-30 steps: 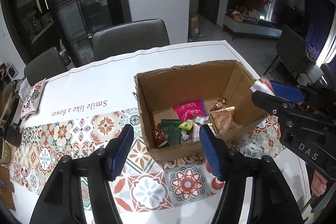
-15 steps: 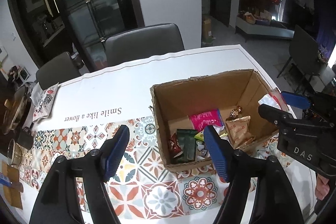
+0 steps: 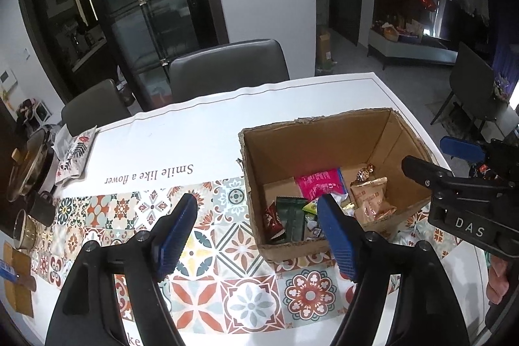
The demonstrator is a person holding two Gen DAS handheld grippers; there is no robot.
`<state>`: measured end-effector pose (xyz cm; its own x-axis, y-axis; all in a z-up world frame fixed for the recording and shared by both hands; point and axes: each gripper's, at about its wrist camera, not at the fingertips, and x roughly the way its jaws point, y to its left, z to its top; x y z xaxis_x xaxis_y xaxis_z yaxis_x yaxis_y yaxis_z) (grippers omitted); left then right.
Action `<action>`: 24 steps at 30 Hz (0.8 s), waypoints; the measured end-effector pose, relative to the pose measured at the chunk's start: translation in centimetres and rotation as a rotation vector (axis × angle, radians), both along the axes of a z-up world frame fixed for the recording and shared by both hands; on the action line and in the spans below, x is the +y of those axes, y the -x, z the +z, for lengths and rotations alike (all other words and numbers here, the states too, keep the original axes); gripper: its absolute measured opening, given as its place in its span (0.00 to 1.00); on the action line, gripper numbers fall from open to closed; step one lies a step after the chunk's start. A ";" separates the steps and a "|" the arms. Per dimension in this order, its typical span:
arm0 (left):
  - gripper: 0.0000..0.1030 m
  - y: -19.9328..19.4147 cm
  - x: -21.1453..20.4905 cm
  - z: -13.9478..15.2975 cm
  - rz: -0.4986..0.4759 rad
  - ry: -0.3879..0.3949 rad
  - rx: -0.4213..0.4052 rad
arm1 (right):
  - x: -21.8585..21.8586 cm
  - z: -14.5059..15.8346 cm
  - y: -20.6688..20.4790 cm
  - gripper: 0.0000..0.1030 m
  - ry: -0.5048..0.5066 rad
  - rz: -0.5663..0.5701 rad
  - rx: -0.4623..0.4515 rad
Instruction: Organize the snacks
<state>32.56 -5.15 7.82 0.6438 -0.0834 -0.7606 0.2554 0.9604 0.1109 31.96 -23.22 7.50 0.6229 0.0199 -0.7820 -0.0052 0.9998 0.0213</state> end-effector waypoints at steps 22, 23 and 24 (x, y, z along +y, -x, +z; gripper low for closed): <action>1.00 13.1 2.2 -0.5 0.060 0.096 -0.251 | 0.7 -0.5 13.8 0.85 0.067 -0.033 -0.252; 1.00 13.5 2.3 -0.5 0.064 0.097 -0.260 | 0.6 -0.6 14.4 0.85 0.061 -0.035 -0.258; 1.00 14.1 2.3 -0.6 0.067 0.096 -0.271 | 0.5 -0.7 15.2 0.85 0.049 -0.041 -0.265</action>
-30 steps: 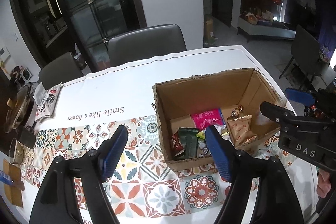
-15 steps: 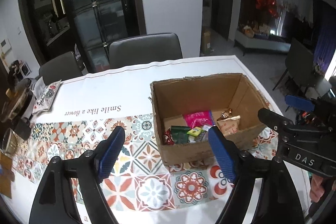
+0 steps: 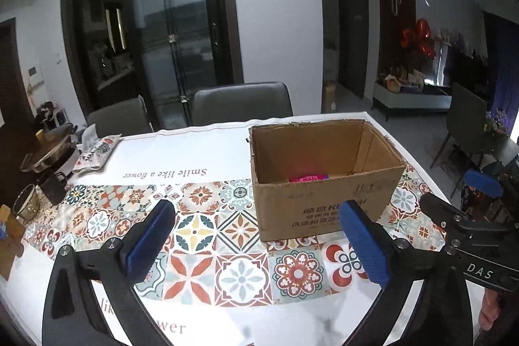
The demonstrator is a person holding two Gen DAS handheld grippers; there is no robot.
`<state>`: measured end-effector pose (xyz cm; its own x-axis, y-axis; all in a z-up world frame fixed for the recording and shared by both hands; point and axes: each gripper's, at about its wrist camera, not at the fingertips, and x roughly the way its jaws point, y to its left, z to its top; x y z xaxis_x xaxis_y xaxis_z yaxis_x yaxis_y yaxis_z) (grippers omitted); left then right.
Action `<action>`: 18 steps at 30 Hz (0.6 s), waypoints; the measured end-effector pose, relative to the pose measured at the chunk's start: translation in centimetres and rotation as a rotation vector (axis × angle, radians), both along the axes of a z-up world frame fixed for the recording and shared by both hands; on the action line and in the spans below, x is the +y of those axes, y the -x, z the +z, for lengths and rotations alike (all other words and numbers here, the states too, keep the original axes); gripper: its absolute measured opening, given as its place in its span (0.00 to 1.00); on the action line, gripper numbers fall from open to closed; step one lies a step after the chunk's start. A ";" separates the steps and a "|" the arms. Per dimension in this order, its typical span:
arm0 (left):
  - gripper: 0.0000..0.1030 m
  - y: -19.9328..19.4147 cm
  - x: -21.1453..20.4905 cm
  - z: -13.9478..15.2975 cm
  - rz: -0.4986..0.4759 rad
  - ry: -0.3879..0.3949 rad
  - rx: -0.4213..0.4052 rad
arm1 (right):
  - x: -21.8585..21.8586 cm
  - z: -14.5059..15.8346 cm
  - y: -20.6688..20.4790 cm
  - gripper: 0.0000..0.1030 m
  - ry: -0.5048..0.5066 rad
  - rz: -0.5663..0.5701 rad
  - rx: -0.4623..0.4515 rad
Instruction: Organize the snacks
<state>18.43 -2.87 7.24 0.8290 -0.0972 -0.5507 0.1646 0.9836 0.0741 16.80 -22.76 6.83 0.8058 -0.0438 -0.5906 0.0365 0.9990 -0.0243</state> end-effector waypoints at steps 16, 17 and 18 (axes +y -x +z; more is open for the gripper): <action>1.00 7.9 0.1 -1.5 0.008 0.030 -0.075 | -0.5 -0.9 8.4 0.89 -0.025 -0.017 -0.117; 1.00 8.3 0.2 -1.5 0.011 0.038 -0.074 | -0.4 -0.9 8.7 0.89 -0.020 -0.020 -0.127; 1.00 8.6 0.4 -1.6 0.015 0.043 -0.076 | -0.4 -0.9 9.0 0.89 -0.017 -0.021 -0.134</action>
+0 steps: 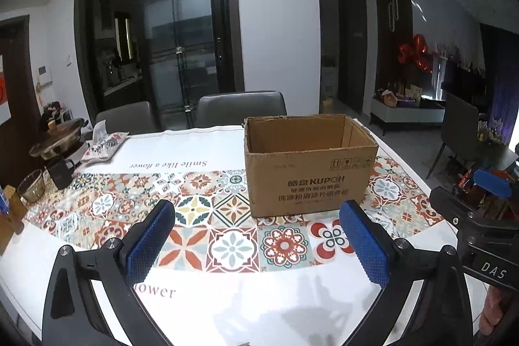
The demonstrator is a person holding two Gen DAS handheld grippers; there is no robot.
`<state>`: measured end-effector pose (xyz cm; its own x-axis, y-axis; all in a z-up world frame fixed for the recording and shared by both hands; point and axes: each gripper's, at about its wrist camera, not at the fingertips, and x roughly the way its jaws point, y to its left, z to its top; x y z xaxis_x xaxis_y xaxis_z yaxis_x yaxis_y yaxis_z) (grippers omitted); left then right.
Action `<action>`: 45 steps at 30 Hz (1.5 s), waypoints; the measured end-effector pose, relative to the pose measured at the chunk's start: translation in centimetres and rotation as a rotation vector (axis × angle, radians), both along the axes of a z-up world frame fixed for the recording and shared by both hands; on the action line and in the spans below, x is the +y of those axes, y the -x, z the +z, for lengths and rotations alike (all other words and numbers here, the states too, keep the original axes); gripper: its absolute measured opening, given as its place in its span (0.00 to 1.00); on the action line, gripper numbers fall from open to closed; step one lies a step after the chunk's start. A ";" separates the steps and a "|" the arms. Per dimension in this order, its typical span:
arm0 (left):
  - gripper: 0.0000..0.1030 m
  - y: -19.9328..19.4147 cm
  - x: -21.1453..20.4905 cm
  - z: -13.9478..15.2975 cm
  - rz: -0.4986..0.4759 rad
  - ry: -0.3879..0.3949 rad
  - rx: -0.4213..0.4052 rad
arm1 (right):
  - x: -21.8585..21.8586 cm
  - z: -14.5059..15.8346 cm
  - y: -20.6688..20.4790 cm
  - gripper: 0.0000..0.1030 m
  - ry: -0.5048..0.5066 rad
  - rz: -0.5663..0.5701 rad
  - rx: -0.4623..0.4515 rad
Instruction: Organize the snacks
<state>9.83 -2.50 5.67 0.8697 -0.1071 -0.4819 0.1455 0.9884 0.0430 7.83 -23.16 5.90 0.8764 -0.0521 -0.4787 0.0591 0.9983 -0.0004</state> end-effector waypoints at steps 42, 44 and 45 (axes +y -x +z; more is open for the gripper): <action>1.00 3.5 0.3 -0.4 0.009 -0.015 -0.065 | 0.2 -0.5 3.7 0.89 -0.015 0.006 -0.066; 1.00 3.5 0.3 -0.4 0.009 -0.012 -0.062 | 0.3 -0.4 3.8 0.89 -0.014 0.008 -0.067; 1.00 3.4 0.3 -0.4 0.011 -0.012 -0.059 | 0.3 -0.4 3.7 0.89 -0.014 0.007 -0.067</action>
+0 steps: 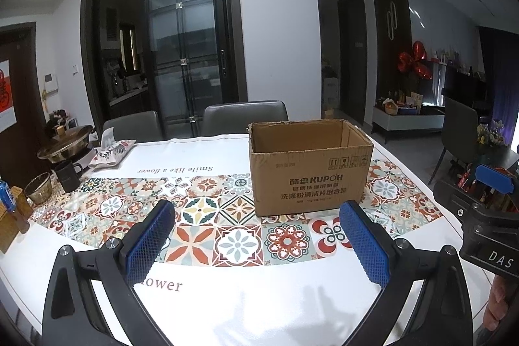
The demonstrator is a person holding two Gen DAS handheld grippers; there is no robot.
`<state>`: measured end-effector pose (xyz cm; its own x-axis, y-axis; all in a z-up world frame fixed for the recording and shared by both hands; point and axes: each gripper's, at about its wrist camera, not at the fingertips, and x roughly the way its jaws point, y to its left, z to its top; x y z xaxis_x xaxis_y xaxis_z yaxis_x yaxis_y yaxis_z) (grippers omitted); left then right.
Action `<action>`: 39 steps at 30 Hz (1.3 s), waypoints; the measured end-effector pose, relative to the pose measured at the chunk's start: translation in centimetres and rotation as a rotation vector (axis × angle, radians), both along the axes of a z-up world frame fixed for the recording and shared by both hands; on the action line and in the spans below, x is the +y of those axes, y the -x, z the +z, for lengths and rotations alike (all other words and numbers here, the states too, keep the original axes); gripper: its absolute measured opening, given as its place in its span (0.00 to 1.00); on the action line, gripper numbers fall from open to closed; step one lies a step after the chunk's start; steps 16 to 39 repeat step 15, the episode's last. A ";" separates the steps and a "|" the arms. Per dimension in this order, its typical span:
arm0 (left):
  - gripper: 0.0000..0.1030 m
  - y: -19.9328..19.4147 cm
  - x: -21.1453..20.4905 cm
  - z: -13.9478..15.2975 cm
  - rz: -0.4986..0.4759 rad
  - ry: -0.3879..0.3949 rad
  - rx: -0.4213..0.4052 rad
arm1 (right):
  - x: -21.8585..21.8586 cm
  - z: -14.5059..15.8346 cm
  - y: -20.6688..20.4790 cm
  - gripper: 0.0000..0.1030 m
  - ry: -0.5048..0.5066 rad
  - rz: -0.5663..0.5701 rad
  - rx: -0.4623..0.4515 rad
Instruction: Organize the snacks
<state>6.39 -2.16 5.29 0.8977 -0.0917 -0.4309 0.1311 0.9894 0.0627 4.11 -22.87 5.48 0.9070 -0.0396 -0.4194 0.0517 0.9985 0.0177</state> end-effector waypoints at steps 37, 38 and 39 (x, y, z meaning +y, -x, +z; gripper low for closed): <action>1.00 -0.3 0.0 -0.4 0.004 0.010 0.020 | 0.0 0.0 -0.1 0.89 0.005 -0.001 0.009; 1.00 -0.3 0.0 -0.4 0.004 0.010 0.020 | 0.0 0.0 -0.1 0.89 0.005 -0.001 0.009; 1.00 -0.3 0.0 -0.4 0.004 0.010 0.020 | 0.0 0.0 -0.1 0.89 0.005 -0.001 0.009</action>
